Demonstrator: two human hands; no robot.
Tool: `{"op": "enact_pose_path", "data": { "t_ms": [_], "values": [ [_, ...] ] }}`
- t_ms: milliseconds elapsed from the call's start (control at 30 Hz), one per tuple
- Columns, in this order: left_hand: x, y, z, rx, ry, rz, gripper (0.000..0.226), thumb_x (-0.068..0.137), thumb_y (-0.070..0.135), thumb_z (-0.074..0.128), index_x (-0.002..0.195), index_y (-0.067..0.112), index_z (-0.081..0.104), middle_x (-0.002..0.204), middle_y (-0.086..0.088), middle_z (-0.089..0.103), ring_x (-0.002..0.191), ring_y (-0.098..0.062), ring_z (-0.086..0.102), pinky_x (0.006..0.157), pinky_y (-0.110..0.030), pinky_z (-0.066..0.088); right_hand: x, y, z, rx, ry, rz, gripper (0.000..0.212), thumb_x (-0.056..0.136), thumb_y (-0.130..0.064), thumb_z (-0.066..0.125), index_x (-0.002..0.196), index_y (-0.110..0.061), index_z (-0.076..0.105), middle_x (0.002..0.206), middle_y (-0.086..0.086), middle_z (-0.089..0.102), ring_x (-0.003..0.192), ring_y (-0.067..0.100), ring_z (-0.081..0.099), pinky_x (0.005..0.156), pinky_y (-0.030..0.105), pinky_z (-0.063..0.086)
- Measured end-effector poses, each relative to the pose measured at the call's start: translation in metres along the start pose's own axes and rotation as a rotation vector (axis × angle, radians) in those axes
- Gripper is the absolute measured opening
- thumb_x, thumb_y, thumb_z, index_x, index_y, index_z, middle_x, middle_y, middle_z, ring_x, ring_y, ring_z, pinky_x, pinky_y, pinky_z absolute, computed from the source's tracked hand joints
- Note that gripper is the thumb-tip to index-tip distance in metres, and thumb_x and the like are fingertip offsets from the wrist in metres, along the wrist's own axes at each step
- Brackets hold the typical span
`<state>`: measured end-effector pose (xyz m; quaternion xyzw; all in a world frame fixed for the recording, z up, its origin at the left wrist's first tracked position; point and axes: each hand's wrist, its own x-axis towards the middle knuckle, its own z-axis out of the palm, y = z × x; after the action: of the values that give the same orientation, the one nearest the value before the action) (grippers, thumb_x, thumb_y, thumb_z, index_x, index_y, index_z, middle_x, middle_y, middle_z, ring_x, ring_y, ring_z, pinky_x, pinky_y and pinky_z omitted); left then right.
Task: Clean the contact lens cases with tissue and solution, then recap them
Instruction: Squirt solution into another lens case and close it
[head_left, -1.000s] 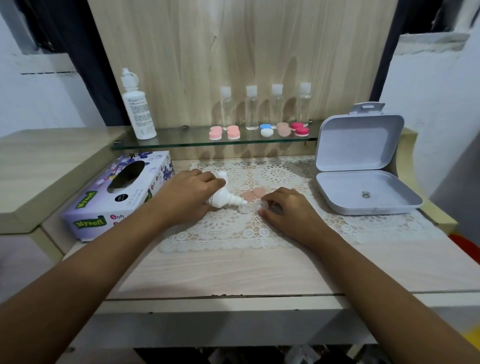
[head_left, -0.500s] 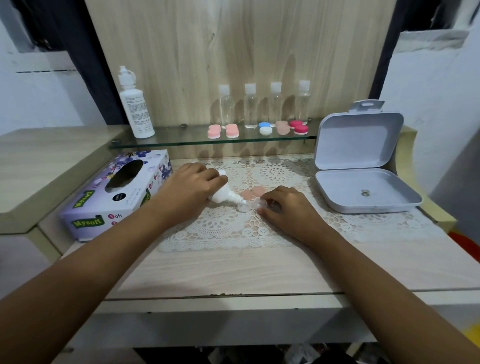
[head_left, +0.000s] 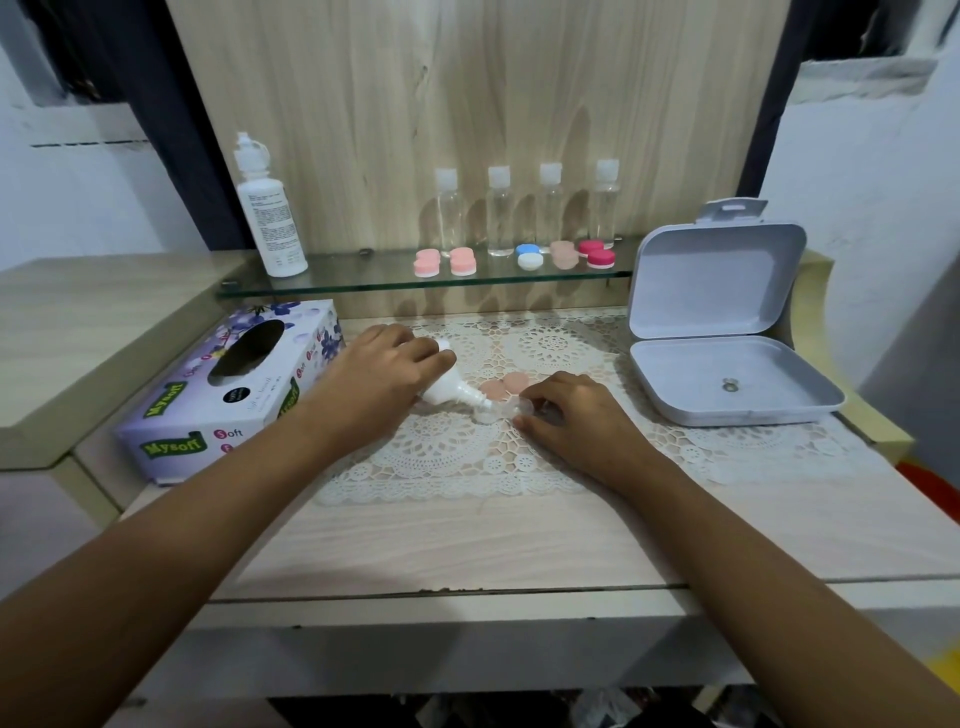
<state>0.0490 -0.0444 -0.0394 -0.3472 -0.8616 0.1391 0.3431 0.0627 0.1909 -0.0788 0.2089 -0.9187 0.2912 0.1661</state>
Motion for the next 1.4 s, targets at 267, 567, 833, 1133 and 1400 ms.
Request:
{"op": "enact_pose_path", "data": {
  "t_ms": [267,567,833,1133,1400],
  "values": [
    [-0.001,0.000,0.002,-0.007,0.014,-0.007,0.056,0.053,0.014,0.090,0.104,0.007,0.066,0.093,-0.011,0.071,0.079,-0.033,0.065,0.071,-0.042,0.052,0.001,0.000,0.000,-0.003,-0.009,0.007,0.025,0.084,-0.030,0.064,0.104,-0.015,0.067,0.098,0.003,0.063,0.095,0.021,0.052,0.079,0.024,0.034],
    [-0.001,-0.004,0.001,-0.057,0.030,-0.034,0.053,0.057,0.010,0.087,0.105,0.004,0.066,0.094,-0.014,0.070,0.080,-0.035,0.065,0.070,-0.044,0.052,0.001,0.000,-0.001,-0.007,-0.008,0.004,0.023,0.084,-0.030,0.063,0.101,-0.014,0.068,0.095,0.004,0.064,0.093,0.022,0.052,0.078,0.025,0.036],
    [0.005,0.003,0.005,-0.093,0.026,-0.031,0.052,0.064,0.015,0.084,0.111,0.007,0.064,0.099,-0.012,0.070,0.085,-0.033,0.065,0.073,-0.042,0.051,0.001,-0.001,0.000,0.002,-0.009,0.014,0.023,0.083,-0.030,0.064,0.101,-0.016,0.069,0.095,0.003,0.064,0.092,0.021,0.052,0.077,0.027,0.038],
    [0.016,0.010,0.011,-0.097,0.039,-0.002,0.048,0.063,0.017,0.084,0.107,0.008,0.065,0.093,-0.010,0.070,0.080,-0.031,0.064,0.070,-0.040,0.051,0.004,0.001,-0.002,0.045,-0.053,0.060,0.027,0.081,-0.030,0.068,0.104,-0.018,0.068,0.099,0.002,0.061,0.095,0.017,0.051,0.075,0.023,0.034],
    [0.020,0.013,0.010,-0.099,0.057,0.009,0.047,0.062,0.018,0.085,0.104,0.008,0.066,0.092,-0.011,0.070,0.079,-0.033,0.064,0.070,-0.042,0.051,0.005,-0.001,-0.004,0.059,-0.052,0.064,0.025,0.080,-0.029,0.070,0.100,-0.014,0.070,0.098,0.005,0.062,0.094,0.019,0.052,0.077,0.026,0.037]
  ]
}}
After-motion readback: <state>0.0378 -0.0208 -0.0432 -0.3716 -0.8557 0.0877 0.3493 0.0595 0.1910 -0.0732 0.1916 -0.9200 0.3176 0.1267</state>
